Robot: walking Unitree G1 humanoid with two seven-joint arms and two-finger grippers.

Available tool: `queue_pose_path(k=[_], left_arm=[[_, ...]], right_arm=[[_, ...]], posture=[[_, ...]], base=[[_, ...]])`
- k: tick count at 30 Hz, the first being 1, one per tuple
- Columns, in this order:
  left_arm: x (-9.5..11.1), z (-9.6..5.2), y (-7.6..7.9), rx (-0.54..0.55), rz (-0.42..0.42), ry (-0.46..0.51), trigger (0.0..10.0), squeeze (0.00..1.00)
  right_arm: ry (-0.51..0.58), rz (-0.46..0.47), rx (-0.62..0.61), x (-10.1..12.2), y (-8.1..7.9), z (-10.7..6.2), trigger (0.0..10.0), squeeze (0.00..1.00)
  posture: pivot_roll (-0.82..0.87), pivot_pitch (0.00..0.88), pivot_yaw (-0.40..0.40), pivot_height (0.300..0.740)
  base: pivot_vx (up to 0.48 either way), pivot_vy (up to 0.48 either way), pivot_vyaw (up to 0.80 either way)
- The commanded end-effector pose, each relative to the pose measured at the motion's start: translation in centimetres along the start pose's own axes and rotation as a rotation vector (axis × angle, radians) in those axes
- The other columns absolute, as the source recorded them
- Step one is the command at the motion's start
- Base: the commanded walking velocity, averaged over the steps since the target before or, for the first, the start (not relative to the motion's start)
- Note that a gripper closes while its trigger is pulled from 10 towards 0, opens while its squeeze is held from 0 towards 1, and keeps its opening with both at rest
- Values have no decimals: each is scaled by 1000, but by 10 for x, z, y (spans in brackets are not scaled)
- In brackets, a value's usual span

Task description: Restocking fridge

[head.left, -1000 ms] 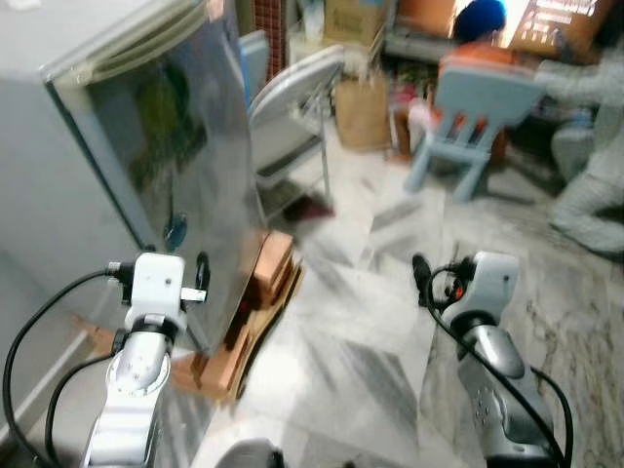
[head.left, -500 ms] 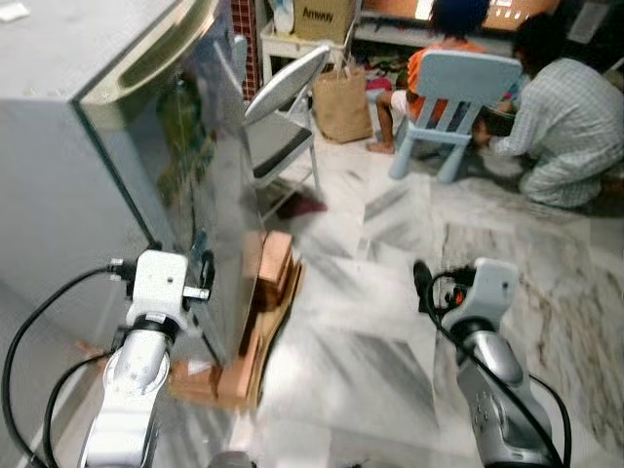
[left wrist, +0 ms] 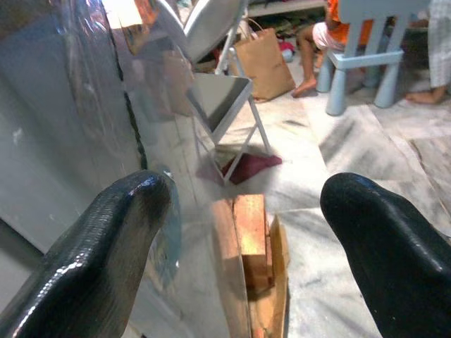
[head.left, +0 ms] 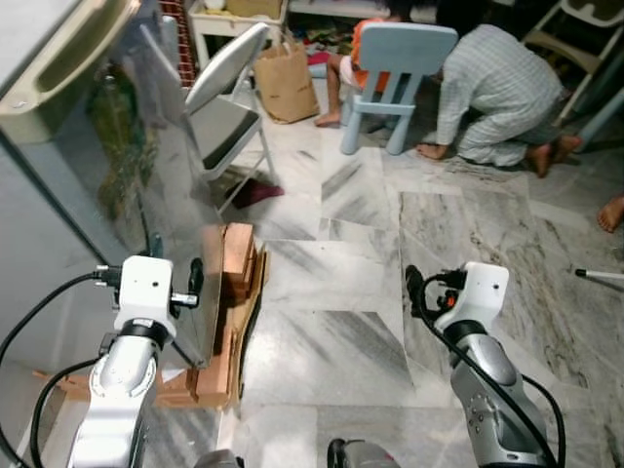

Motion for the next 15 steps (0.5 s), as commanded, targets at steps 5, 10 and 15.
queue_pose_path(k=[5, 10, 15], left_arm=[[-10, 2, -34, 129, -21, -58, 10000, 0], [-24, -12, -41, 165, -14, -124, 10000, 0], [-31, -17, -41, 178, -15, -151, 10000, 0]], right_arm=[[-64, -19, 22, -8, 2, -9, 10000, 0], [-156, -18, 48, -23, 7, -17, 10000, 0], [-178, -19, 59, -26, 7, -19, 10000, 0]], posture=[[112, 127, -58, 740], [111, 146, -71, 740], [112, 148, -74, 740]], base=[[0, 0, 0], [0, 0, 0], [0, 0, 0]])
Point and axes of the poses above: a point about 5 cm out from each wrist's last joint towards the gripper, its own z axis pointing out of the wrist towards the gripper, its own x axis along the axis of the wrist's last joint, y = z × x, the point moved 5 cm from there along z, pointing out of the wrist towards the gripper, and after that the axes turned 13 degrees about z, right-handed, at the moved point
